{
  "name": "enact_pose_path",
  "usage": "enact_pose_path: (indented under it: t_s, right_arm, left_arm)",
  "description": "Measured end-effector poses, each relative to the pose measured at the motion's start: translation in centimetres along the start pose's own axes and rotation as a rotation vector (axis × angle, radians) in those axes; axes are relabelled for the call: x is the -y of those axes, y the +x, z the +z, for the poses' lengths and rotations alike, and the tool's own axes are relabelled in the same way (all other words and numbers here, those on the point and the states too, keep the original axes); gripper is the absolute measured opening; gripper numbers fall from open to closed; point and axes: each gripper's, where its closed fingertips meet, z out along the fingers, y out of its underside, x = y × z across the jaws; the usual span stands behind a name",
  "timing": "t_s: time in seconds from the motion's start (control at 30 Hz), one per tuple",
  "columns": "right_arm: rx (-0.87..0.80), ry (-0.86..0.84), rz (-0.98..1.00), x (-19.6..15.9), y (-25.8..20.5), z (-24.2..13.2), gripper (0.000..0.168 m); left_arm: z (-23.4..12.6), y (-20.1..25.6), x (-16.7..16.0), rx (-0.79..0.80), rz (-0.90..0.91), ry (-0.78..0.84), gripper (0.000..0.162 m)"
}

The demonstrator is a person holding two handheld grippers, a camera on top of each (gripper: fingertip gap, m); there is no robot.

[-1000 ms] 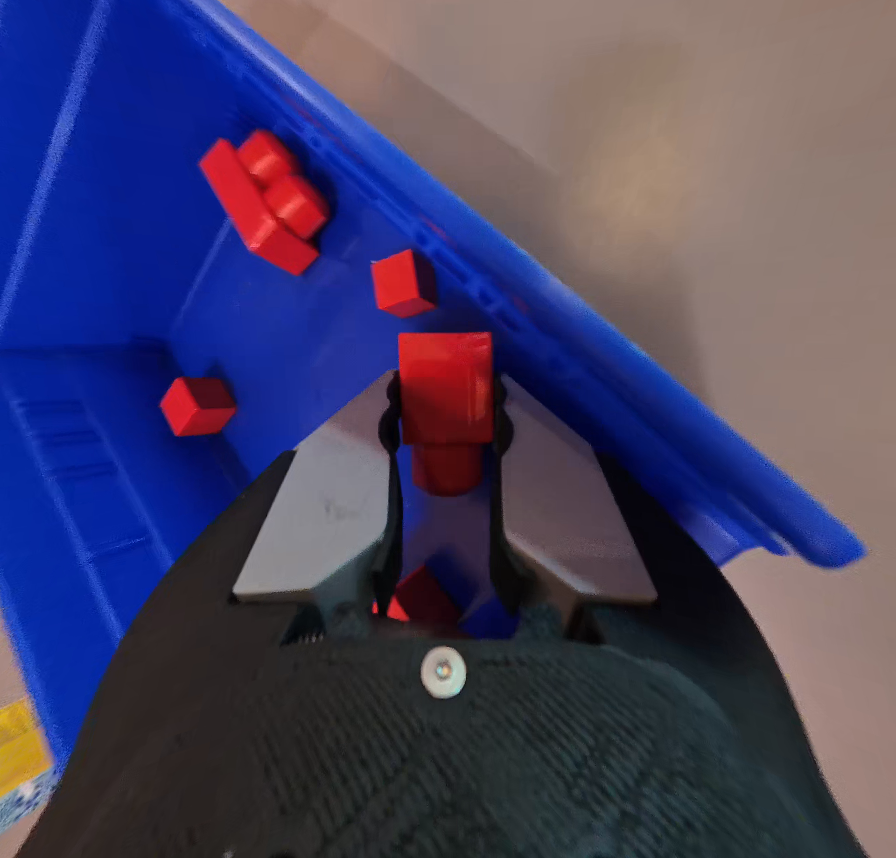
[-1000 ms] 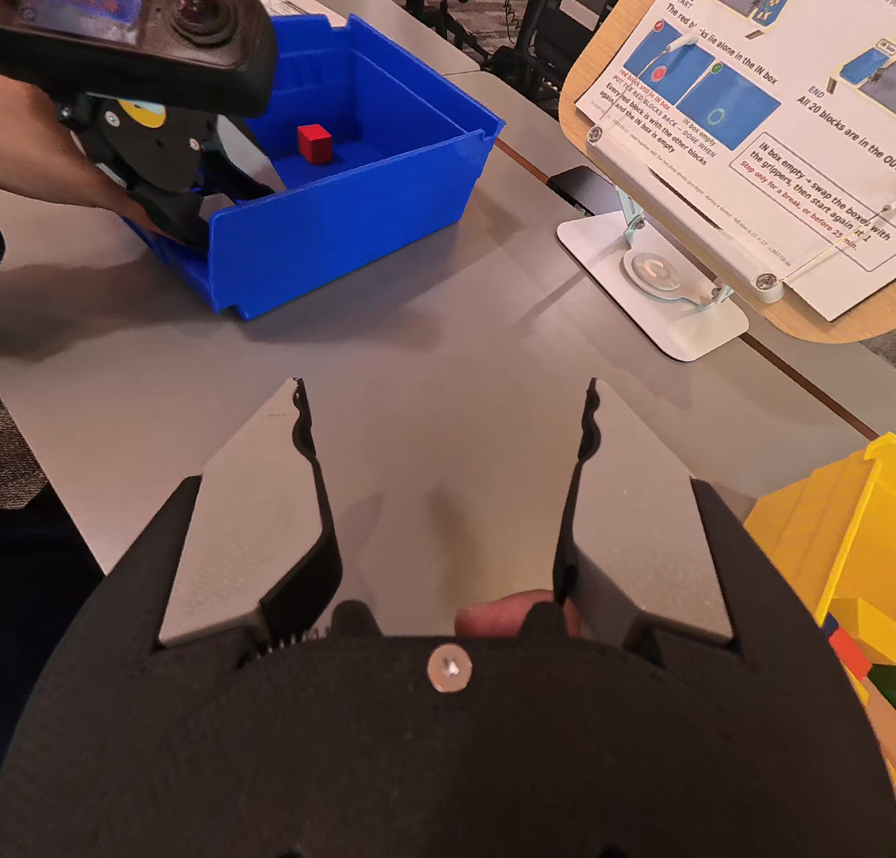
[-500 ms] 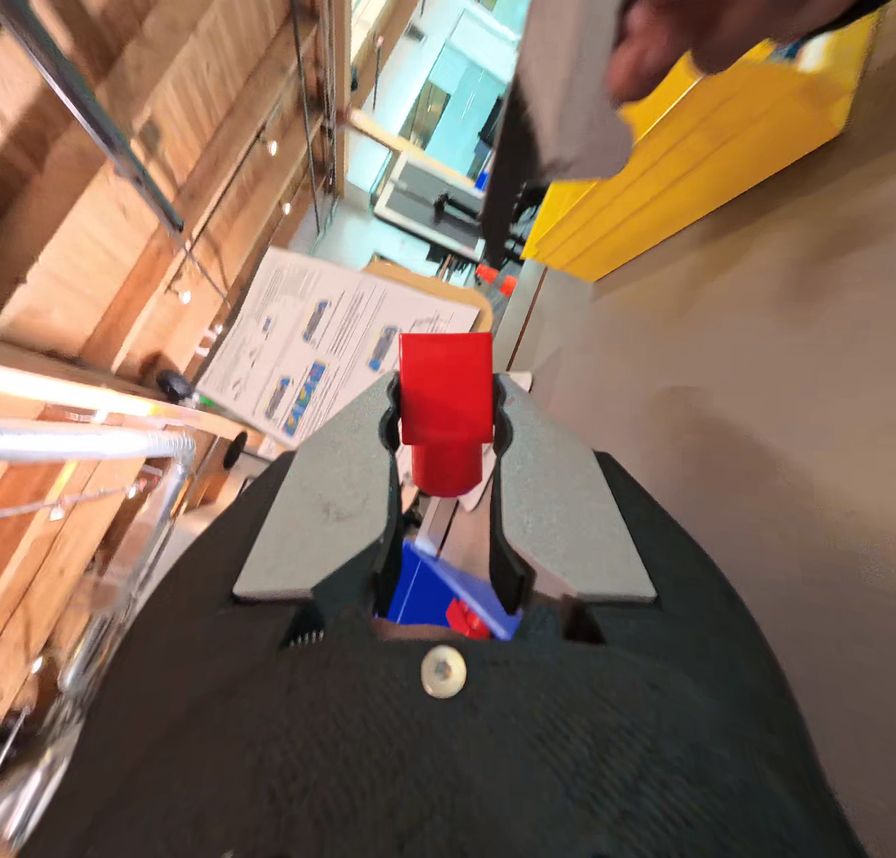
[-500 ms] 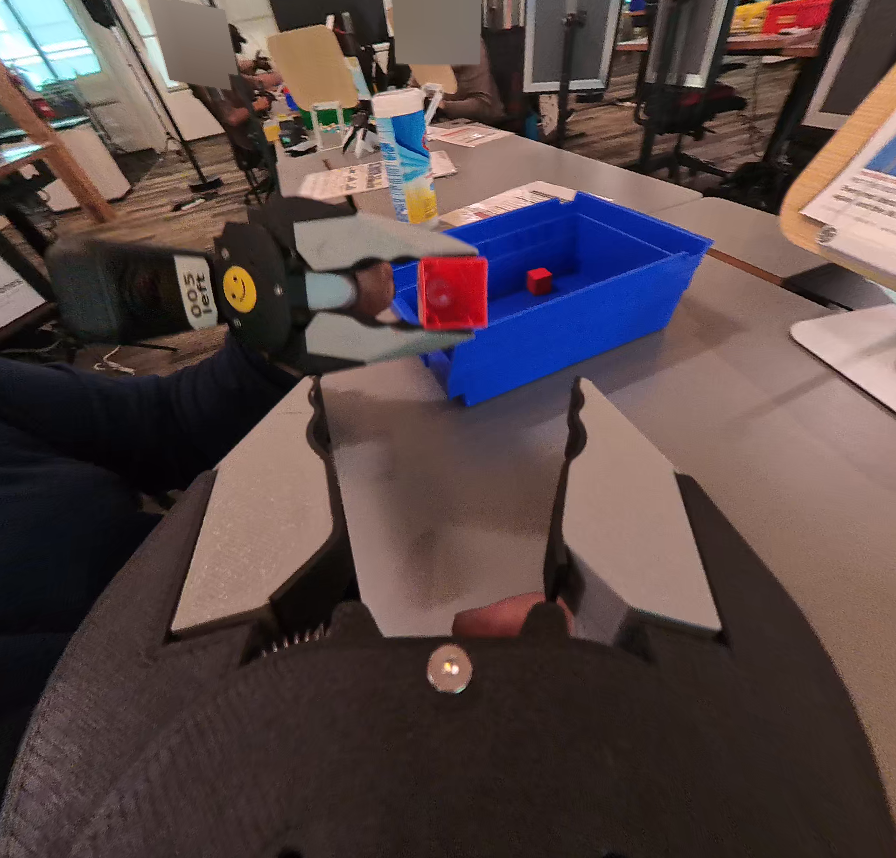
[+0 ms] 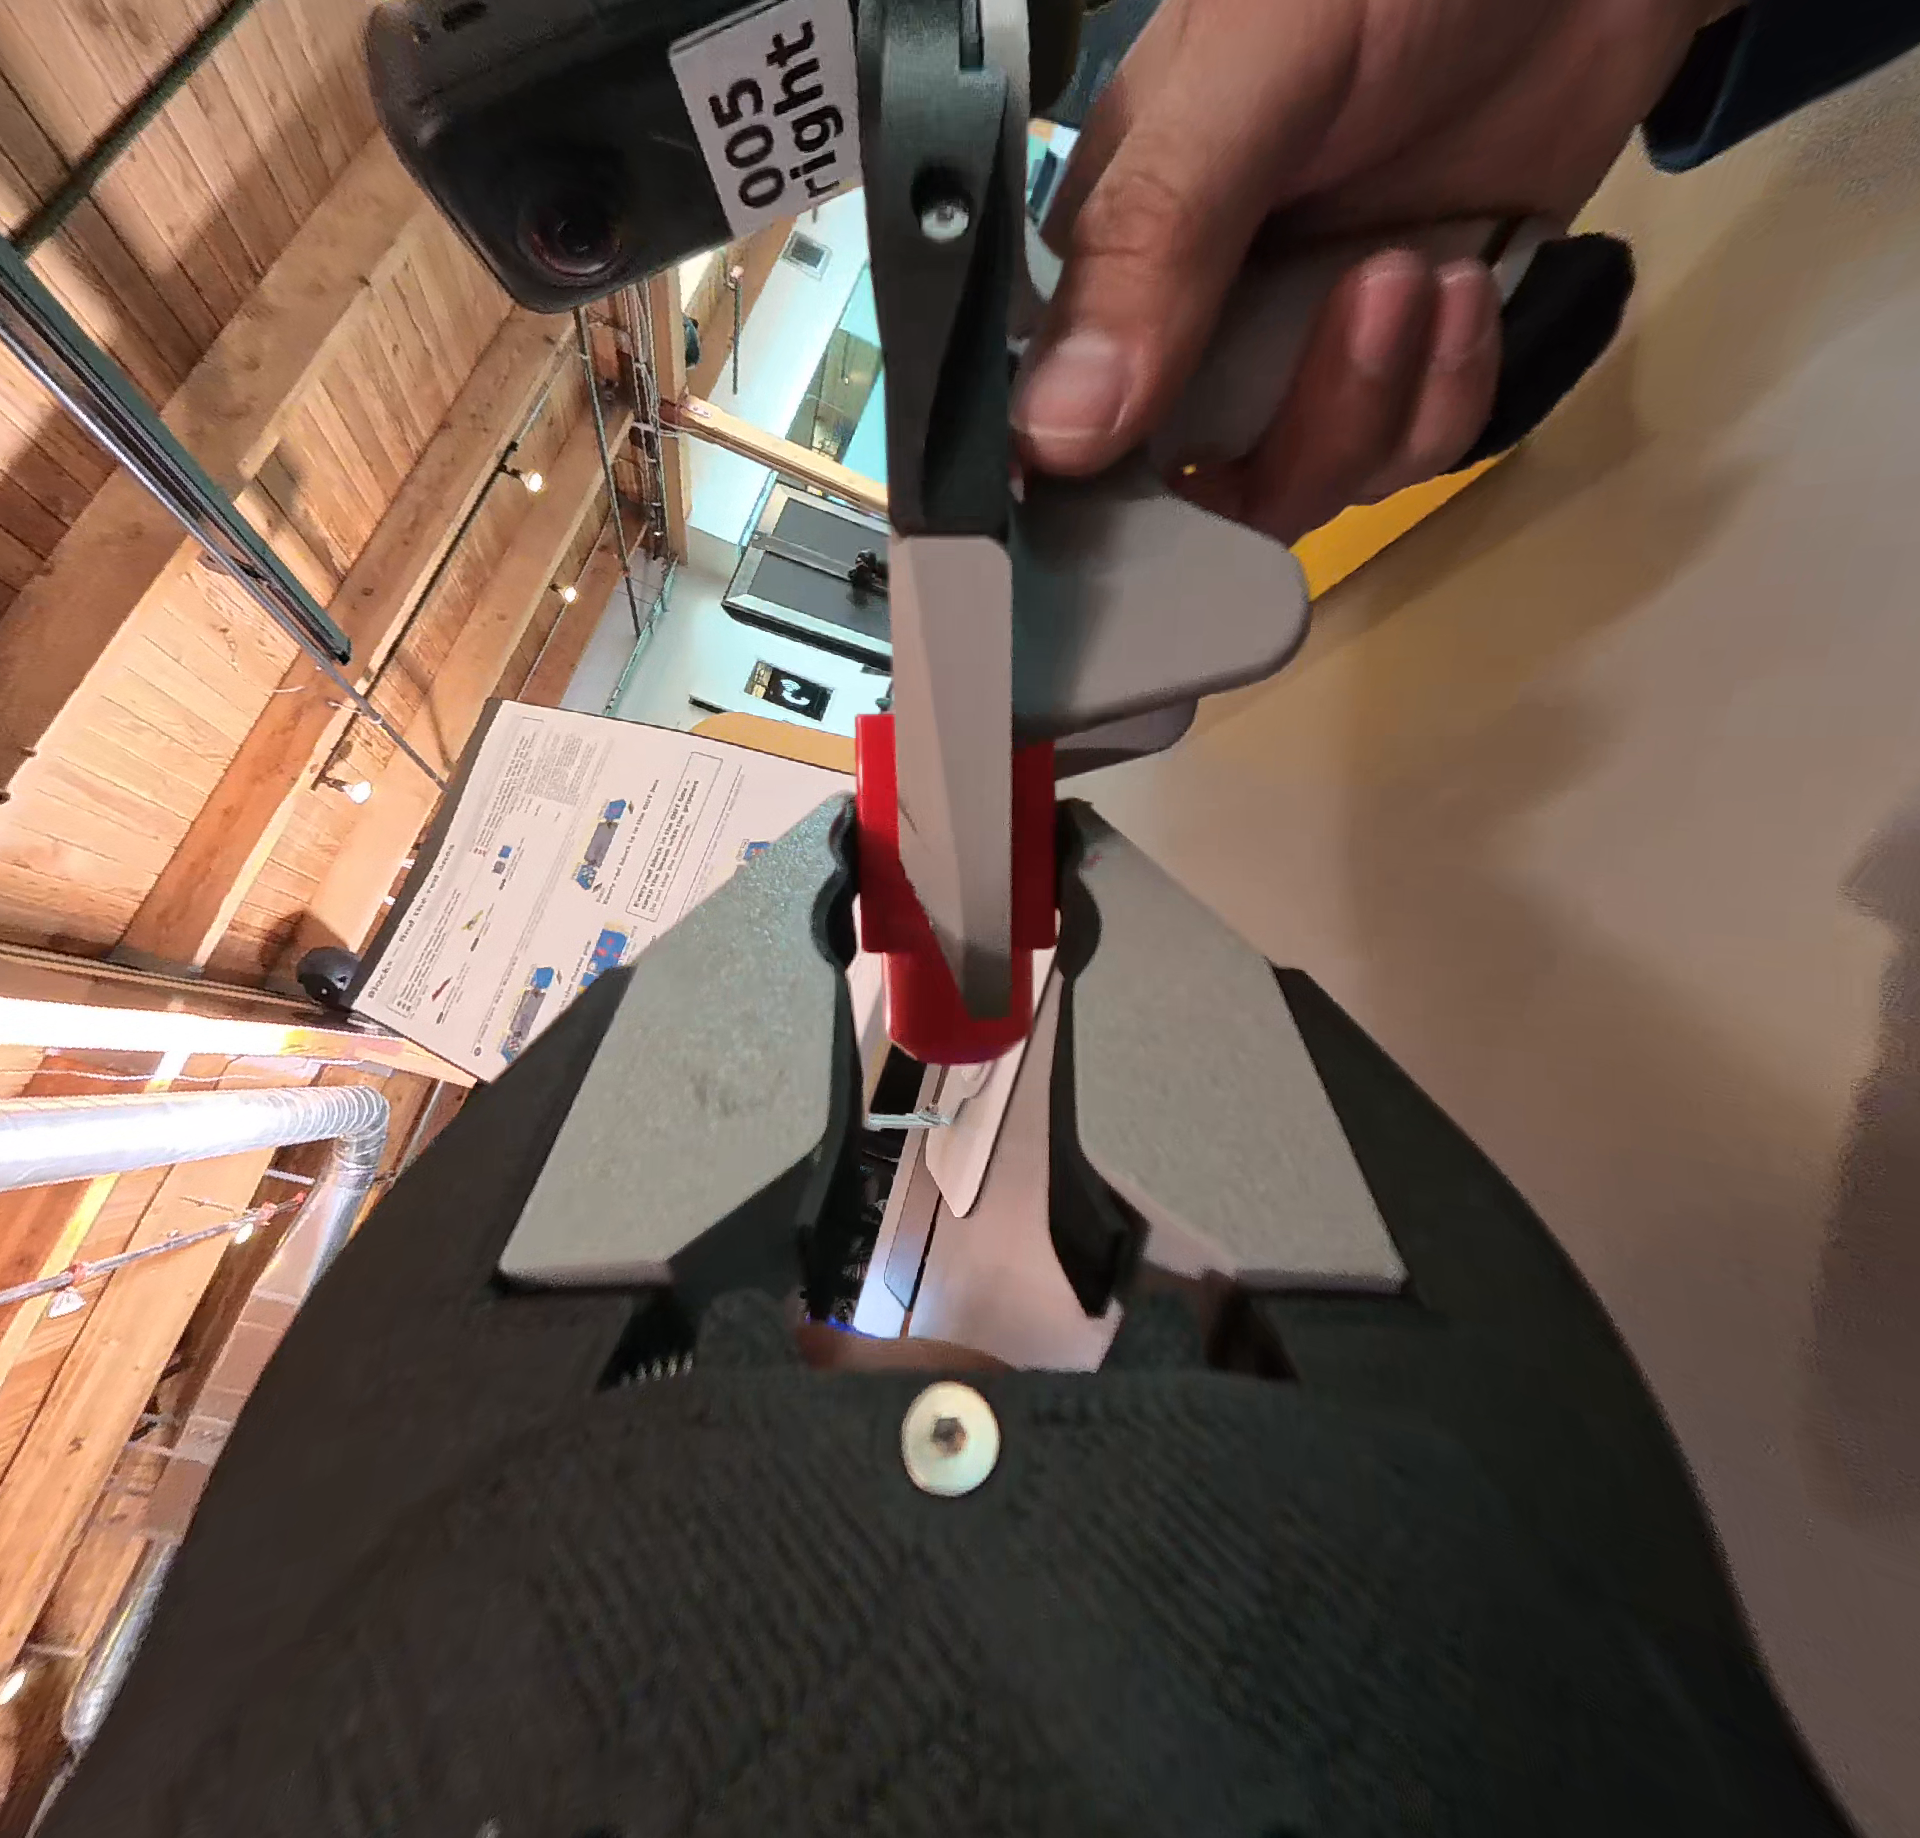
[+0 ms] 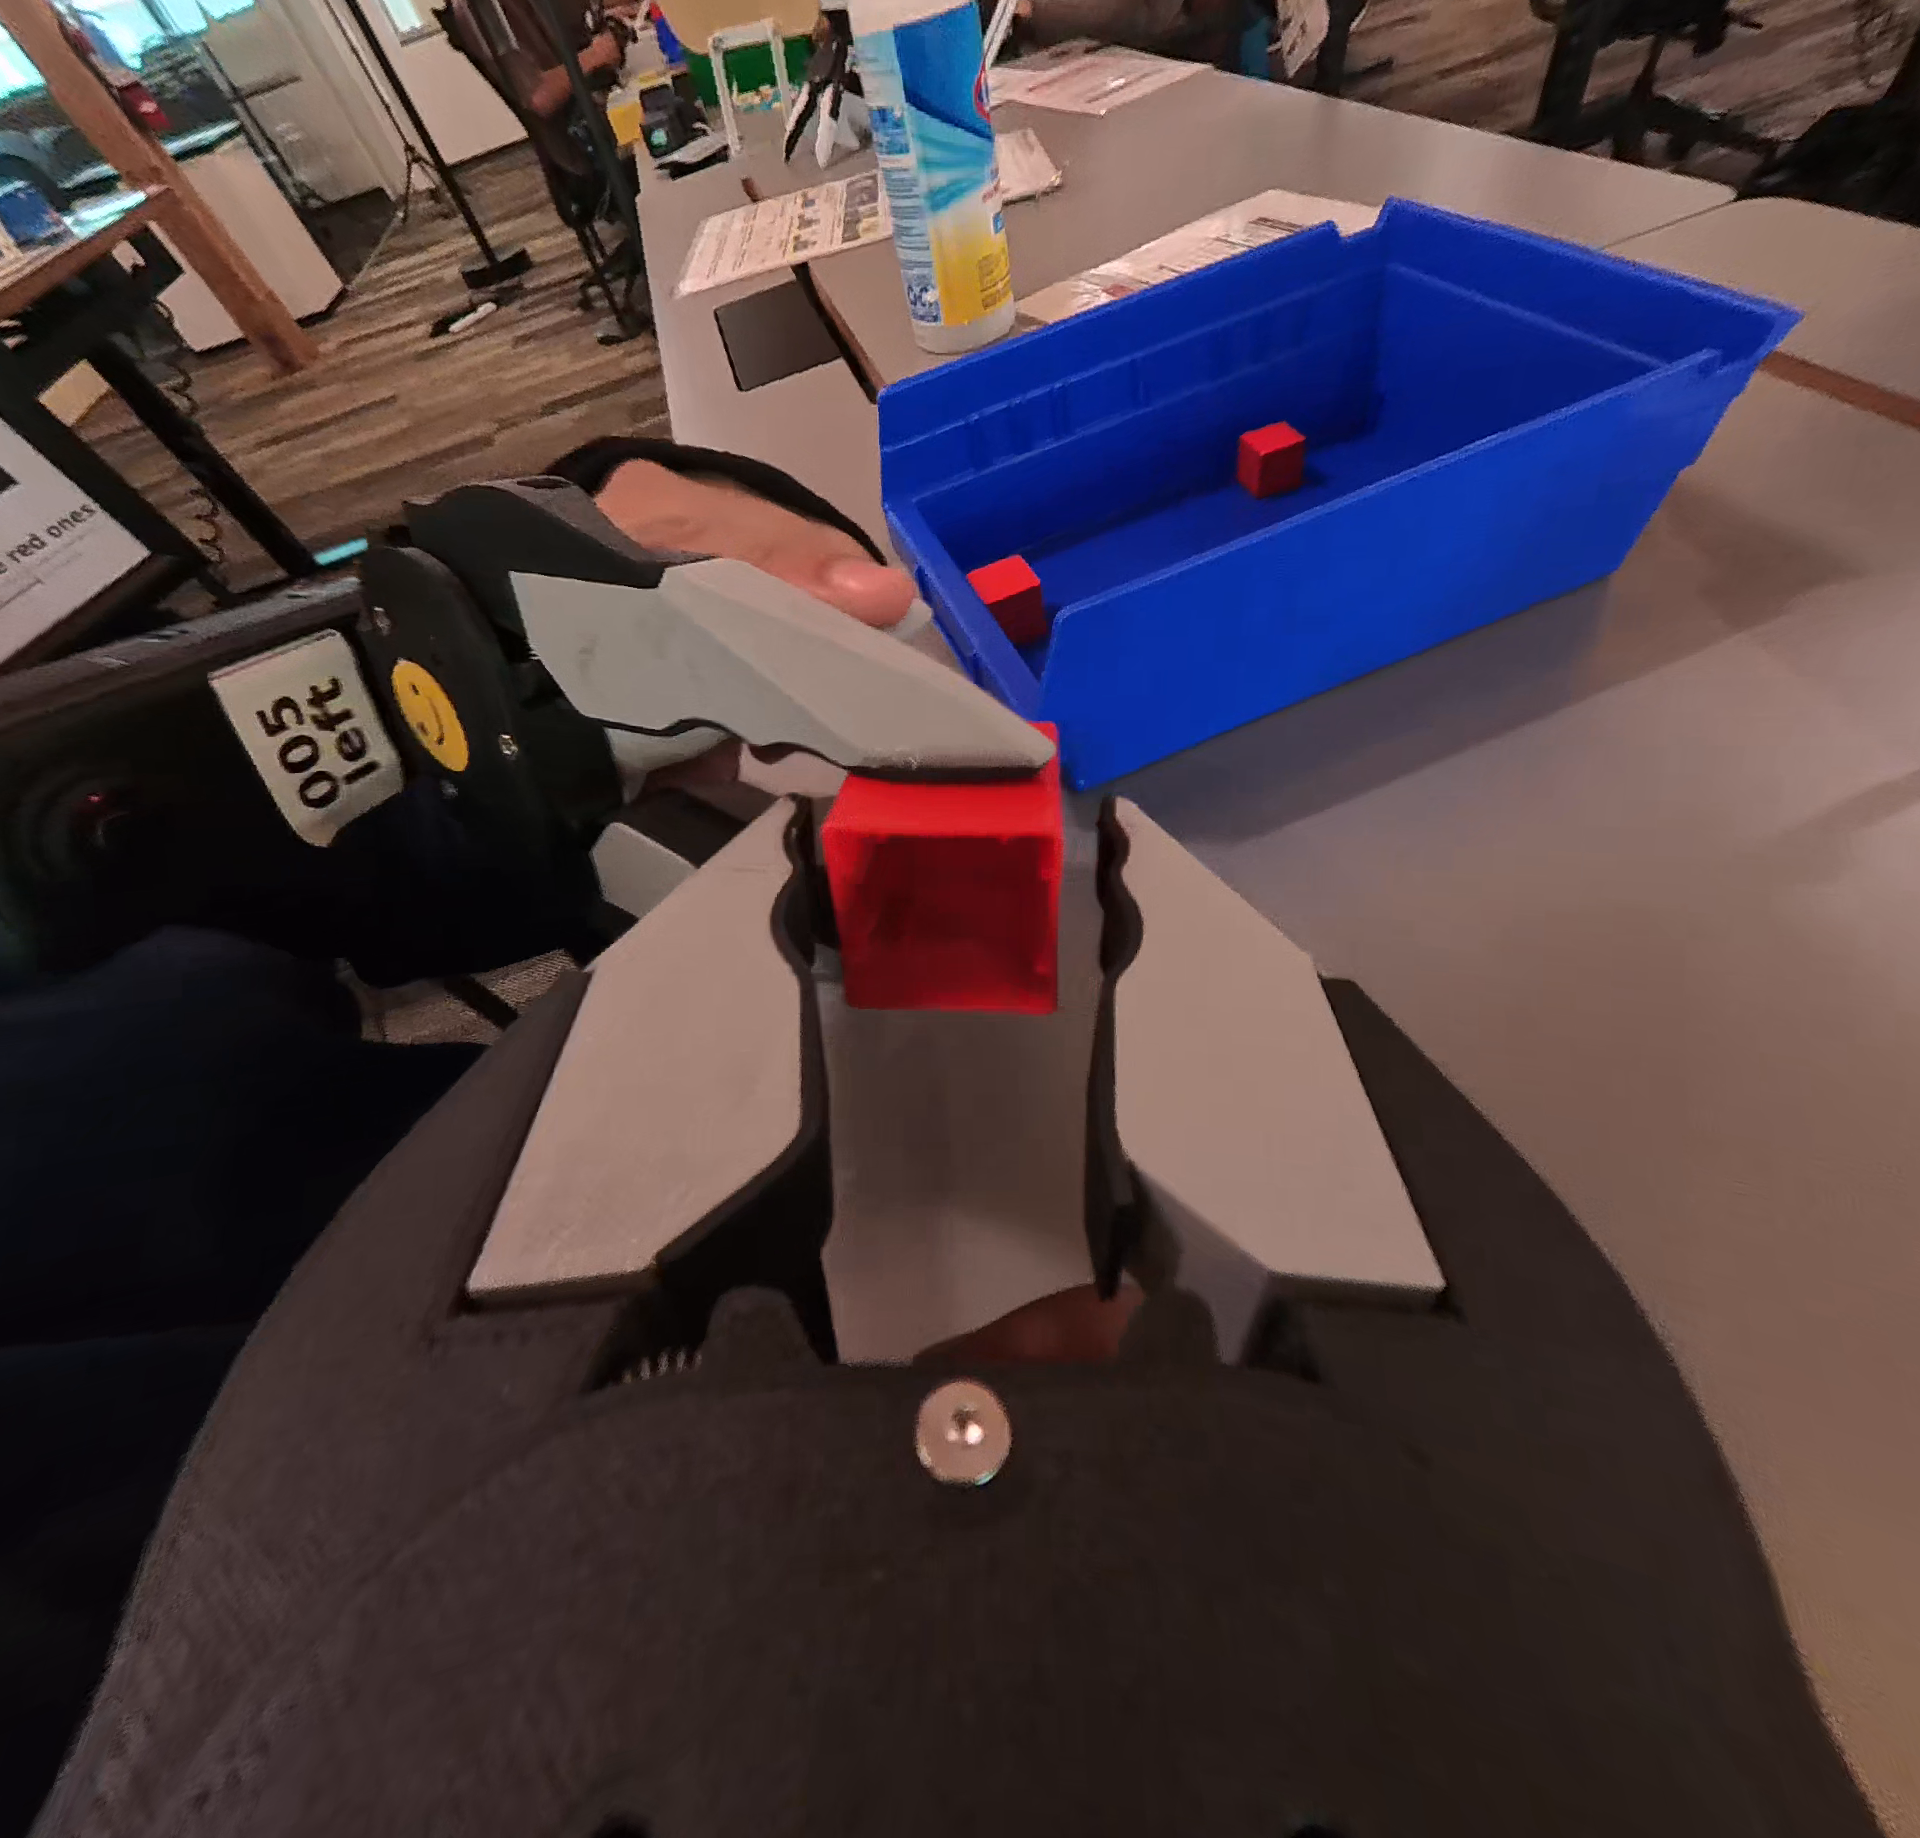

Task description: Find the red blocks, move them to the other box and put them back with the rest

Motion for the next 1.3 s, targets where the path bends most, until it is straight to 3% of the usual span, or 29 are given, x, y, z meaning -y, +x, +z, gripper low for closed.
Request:
enact_pose_path:
  t_s: [0.1, 0.3, 0.5, 0.6, 0.67, 0.8, 0.9, 1.07, 1.2, 1.3]
  right_arm:
    - [-0.001, -0.002, -0.021, -0.1, 0.1, 0.0, 0.037]
    - [0.04, 0.015, -0.017, 0.2, -0.3, -0.3, 0.036]
    - [-0.079, -0.011, -0.09, 0.3, 1.4, -1.8, 0.035]
    - [-0.208, 0.076, -0.059, 1.9, 4.5, -6.1, 0.035]
    - [-0.385, 0.117, -0.037, 2.3, 8.0, -10.2, 0.035]
    - [-0.796, 0.071, 0.02, -0.3, 15.3, -19.2, 0.035]
    - [-0.949, 0.077, 0.107, -2.4, 18.2, -24.3, 0.035]
    - [-1.096, 0.028, 0.234, -6.4, 21.5, -29.0, 0.035]
    - [-1.27, -0.138, 0.329, -10.8, 24.1, -31.9, 0.056]
    - [-1.285, -0.087, 0.317, -9.5, 23.6, -32.4, 0.057]
  left_arm:
    - [0.0, 0.1, -0.2, 0.007, 0.032, -0.003, 0.034]
    - [-0.2, 0.0, 0.1, 0.005, 0.019, 0.011, 0.034]
    - [-0.3, 0.0, -0.8, -0.035, -0.084, -0.025, 0.035]
    - [-1.0, -1.9, -1.4, -0.013, -0.191, -0.026, 0.031]
    - [-1.3, -3.0, -3.0, 0.002, -0.265, -0.086, 0.025]
    - [-0.4, 0.7, -6.4, -0.212, -0.529, -0.257, 0.031]
    - [0.3, 2.5, -7.3, -0.249, -0.474, -0.27, 0.031]
    - [0.7, 3.3, -11.5, -0.227, -0.449, -0.419, 0.028]
    - [0.6, 2.9, -13.6, -0.208, -0.501, -0.442, 0.027]
    - [0.4, 2.6, -13.0, -0.217, -0.546, -0.415, 0.027]
